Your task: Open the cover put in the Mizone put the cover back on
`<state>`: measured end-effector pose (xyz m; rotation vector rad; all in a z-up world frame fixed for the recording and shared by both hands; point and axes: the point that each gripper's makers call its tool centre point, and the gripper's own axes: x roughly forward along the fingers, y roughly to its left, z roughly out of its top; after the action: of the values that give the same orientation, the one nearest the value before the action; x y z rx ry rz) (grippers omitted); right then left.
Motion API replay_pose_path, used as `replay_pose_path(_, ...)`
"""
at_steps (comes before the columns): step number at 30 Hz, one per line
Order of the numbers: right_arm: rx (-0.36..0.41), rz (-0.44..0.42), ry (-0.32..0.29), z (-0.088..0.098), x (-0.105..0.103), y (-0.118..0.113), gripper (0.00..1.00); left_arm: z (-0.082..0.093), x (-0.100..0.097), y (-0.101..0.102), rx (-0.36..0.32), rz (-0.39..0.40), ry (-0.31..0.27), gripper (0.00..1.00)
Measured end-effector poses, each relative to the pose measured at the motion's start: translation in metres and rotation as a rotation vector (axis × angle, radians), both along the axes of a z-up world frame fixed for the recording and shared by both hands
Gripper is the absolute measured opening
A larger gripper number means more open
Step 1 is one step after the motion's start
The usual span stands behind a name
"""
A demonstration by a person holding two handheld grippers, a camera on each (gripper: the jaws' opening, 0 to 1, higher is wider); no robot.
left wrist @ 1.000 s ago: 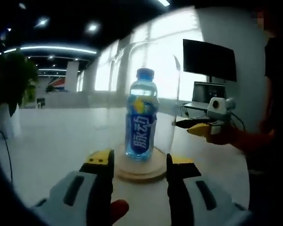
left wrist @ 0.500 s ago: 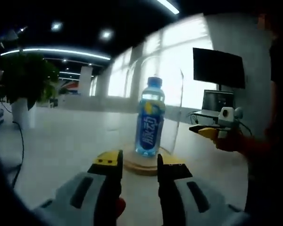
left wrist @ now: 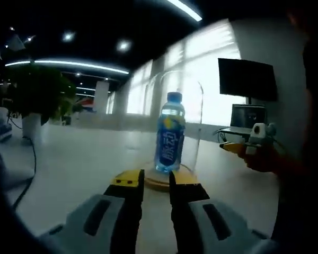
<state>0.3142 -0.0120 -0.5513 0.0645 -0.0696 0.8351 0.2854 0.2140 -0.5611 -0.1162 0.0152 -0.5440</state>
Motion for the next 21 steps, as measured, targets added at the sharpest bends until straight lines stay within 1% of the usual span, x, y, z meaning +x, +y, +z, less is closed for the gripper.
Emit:
replay_pose_path(4, -0.018, -0.027, 0.005, -0.004, -0.002, -0.009, 0.05, -0.005, 0.0, 0.003, 0.024, 0.013, 0.003, 0.18)
replay_pose_path(6, -0.047, -0.048, -0.001, -0.008, -0.004, -0.014, 0.05, -0.007, -0.001, 0.004, 0.031, 0.017, 0.001, 0.18)
replay_pose_path(8, -0.068, -0.048, -0.016, -0.011, -0.006, -0.015, 0.05, -0.008, -0.003, 0.005, 0.03, 0.02, -0.004, 0.18)
replay_pose_path(12, -0.093, -0.066, -0.01, -0.018, -0.007, -0.019, 0.05, -0.015, -0.004, 0.004, 0.045, 0.021, 0.008, 0.18)
replay_pose_path(15, -0.117, -0.07, -0.019, -0.021, -0.01, -0.016, 0.06, -0.02, -0.004, 0.002, 0.049, 0.027, 0.017, 0.16)
replay_pose_path(16, -0.121, -0.072, -0.021, -0.022, -0.011, -0.014, 0.08, -0.021, -0.003, 0.004, 0.047, 0.037, 0.023, 0.16)
replay_pose_path(19, -0.111, -0.072, -0.013, -0.023, -0.013, -0.01, 0.11, -0.024, -0.003, 0.004, 0.023, 0.033, 0.033, 0.16)
replay_pose_path(21, -0.108, -0.076, -0.008, -0.025, -0.012, -0.01, 0.11, -0.027, -0.002, 0.005, 0.03, 0.04, 0.04, 0.16)
